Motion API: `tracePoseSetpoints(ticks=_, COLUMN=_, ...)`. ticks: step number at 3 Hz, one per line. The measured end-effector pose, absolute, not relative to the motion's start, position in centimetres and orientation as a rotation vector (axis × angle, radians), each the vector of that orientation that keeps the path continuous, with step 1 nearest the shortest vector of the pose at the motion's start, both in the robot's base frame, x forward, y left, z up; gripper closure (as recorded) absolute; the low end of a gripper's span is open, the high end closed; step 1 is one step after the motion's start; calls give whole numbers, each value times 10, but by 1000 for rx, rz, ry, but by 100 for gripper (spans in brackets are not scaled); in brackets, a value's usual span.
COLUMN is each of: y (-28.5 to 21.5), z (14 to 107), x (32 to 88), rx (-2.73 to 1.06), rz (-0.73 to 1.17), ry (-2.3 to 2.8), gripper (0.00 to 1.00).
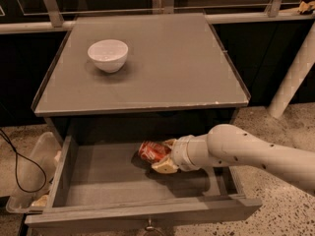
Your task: Place coke can into top drawer
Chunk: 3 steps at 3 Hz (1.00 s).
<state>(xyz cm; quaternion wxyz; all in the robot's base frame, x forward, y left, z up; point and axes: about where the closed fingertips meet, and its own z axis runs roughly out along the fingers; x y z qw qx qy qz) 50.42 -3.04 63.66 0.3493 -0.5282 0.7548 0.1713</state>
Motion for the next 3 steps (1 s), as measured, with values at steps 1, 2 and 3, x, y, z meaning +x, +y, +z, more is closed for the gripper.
tracePoseSetpoints(ticks=1, y=-29, z=623, x=514, rx=-1345, rz=485, ry=1961, gripper=100)
tracePoseSetpoints(ticks=2, y=-30, z=615, x=517, rx=-1324, rz=498, ry=1972, gripper=100)
tracePoseSetpoints(ticks=3, y=-30, z=614, x=517, rx=-1324, rz=498, ry=1972, gripper=82)
